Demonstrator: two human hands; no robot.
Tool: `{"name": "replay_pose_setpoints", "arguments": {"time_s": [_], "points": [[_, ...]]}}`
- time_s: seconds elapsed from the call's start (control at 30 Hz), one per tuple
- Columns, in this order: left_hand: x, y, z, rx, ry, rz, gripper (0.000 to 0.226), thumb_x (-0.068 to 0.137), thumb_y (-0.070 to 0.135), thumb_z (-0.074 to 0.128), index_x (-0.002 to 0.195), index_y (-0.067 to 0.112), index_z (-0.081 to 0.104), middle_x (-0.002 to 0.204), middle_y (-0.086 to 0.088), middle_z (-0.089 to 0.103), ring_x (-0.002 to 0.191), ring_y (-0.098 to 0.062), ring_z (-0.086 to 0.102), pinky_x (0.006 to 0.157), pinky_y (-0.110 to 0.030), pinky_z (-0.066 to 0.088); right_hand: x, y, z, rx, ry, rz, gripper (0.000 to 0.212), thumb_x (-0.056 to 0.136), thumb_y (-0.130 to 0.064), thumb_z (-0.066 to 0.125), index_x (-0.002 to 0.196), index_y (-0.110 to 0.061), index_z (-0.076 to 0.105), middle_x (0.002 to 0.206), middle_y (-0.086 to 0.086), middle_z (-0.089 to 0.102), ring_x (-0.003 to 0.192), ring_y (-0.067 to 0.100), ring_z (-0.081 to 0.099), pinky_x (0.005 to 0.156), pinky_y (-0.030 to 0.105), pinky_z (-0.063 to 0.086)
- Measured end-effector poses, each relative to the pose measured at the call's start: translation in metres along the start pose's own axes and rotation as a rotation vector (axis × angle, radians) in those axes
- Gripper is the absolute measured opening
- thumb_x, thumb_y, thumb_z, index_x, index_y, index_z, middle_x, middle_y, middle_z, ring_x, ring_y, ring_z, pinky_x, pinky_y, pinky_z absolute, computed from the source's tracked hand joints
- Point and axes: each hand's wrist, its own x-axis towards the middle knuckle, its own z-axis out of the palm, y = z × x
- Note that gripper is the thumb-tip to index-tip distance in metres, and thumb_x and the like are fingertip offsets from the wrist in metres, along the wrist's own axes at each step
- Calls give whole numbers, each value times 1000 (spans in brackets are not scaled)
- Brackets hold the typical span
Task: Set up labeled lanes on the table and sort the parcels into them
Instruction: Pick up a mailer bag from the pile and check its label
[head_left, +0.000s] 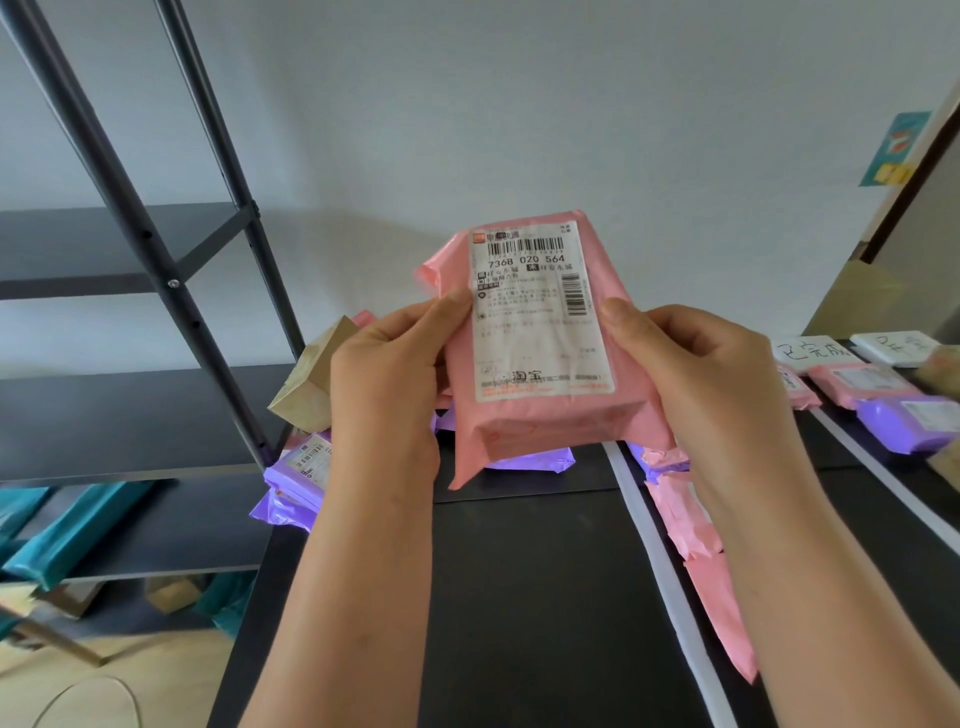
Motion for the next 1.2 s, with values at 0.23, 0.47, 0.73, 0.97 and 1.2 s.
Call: {"name": "replay_pose_setpoints", "arguments": {"time_s": [0.23, 0.47, 0.73, 0.97, 1.2], "points": [[-1, -1, -4, 29, -67, 49, 11, 91, 20, 69, 88, 11, 74, 89, -9, 76, 77, -23, 69, 72, -36, 54, 3, 4, 0, -7, -65, -2, 14, 90, -36, 66, 91, -25, 74, 84, -16, 75, 80, 0, 69, 60, 10, 48], [-3, -8, -7, 58, -216, 110, 8, 90, 13, 67, 89, 10, 74, 95, -13, 75, 85, -30, 64, 83, -44, 51, 9, -2, 0, 41, 16, -52, 14, 95, -33, 63, 96, -26, 75, 85, -20, 74, 74, -9, 65, 56, 3, 42], [-5, -4, -4, 11, -212, 122, 14, 80, 19, 67, 91, 11, 71, 87, -8, 74, 75, -23, 63, 70, -38, 42, 4, -1, -2, 70, 65, -87, 11, 92, -21, 68, 85, -21, 76, 77, -14, 74, 66, -4, 64, 56, 6, 43], [-8, 1, -2, -42, -116, 98, 16, 88, 20, 70, 76, 9, 69, 75, -7, 71, 67, -24, 58, 59, -28, 46, -1, -4, -5, 85, 69, -79, 12, 90, -23, 69, 82, -18, 78, 78, -4, 75, 78, 18, 70, 65, 23, 53], [-10, 2, -2, -41, -105, 68, 19, 86, 23, 70, 78, 6, 70, 74, -6, 69, 68, -25, 55, 56, -27, 40, -2, -4, -6, 60, 66, -64, 17, 90, -27, 69, 80, -15, 77, 78, 2, 74, 82, 29, 69, 71, 42, 53]]}}
